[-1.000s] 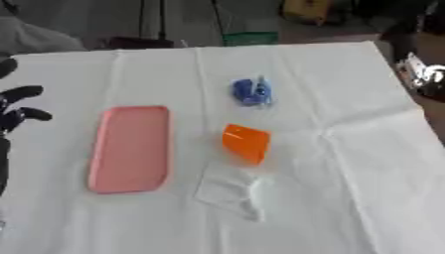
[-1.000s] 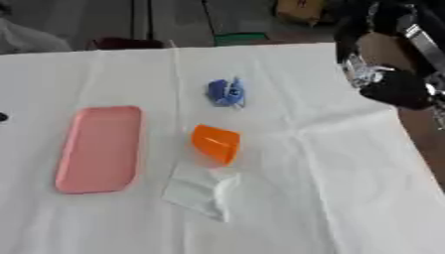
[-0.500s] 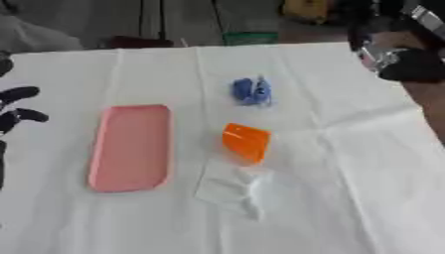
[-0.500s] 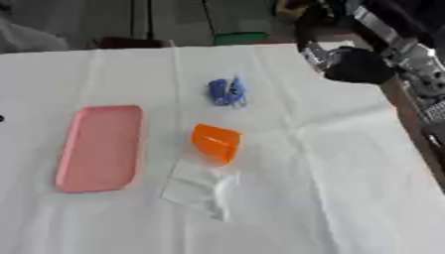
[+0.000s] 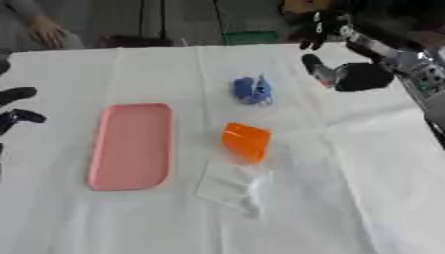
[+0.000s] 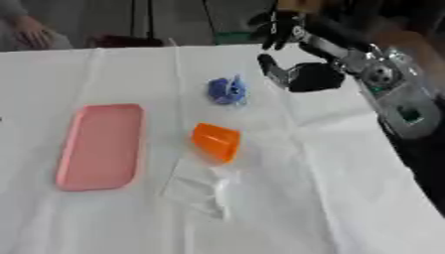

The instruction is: Pick up objects on the table and place them in the box.

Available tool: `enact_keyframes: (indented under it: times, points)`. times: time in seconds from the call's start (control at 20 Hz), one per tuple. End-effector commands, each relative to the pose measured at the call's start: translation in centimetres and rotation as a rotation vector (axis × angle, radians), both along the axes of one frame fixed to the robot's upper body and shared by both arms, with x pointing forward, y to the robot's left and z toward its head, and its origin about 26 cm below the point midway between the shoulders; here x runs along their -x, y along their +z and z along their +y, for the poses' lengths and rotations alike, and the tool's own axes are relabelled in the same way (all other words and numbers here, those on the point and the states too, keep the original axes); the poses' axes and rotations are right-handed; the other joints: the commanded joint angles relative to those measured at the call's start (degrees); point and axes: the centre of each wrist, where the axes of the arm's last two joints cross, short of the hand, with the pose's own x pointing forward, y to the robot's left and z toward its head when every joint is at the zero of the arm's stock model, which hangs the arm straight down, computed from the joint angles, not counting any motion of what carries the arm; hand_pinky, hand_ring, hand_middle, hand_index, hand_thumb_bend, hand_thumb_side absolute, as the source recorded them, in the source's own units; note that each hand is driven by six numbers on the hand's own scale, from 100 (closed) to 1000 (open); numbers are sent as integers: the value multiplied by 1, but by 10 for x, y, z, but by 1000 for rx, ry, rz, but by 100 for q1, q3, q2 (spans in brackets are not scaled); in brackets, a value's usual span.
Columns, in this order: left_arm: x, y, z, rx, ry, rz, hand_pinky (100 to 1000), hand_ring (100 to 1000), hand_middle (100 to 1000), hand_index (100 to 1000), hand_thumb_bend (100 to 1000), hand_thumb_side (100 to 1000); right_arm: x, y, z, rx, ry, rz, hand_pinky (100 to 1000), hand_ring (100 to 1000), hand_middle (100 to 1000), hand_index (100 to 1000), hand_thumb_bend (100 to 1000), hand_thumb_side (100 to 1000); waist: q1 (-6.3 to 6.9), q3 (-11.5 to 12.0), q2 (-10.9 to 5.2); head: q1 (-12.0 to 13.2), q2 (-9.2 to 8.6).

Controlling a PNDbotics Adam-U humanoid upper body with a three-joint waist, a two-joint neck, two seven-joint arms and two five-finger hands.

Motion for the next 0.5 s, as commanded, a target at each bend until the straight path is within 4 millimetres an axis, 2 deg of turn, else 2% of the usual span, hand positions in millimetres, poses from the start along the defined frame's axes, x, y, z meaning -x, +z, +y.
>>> enact_keyframes:
  times: [0.05,0.3,0.5]
  points:
    - [2,6,0,-12,-11,-21,560,744,887,864,185,883,-6,2,0,57,-1,-18,686,743,929,874,100,686,6,7,-131,-26,20]
    - [2,6,-1,-11,-16,-22,560,743,887,864,183,882,-17,-16,6,93,-6,19,683,740,926,874,100,724,40,19,-136,-53,16]
    - [2,6,-1,-10,-18,-20,560,743,887,864,183,883,-23,-21,11,95,-6,22,677,736,920,871,100,747,55,22,-140,-74,21]
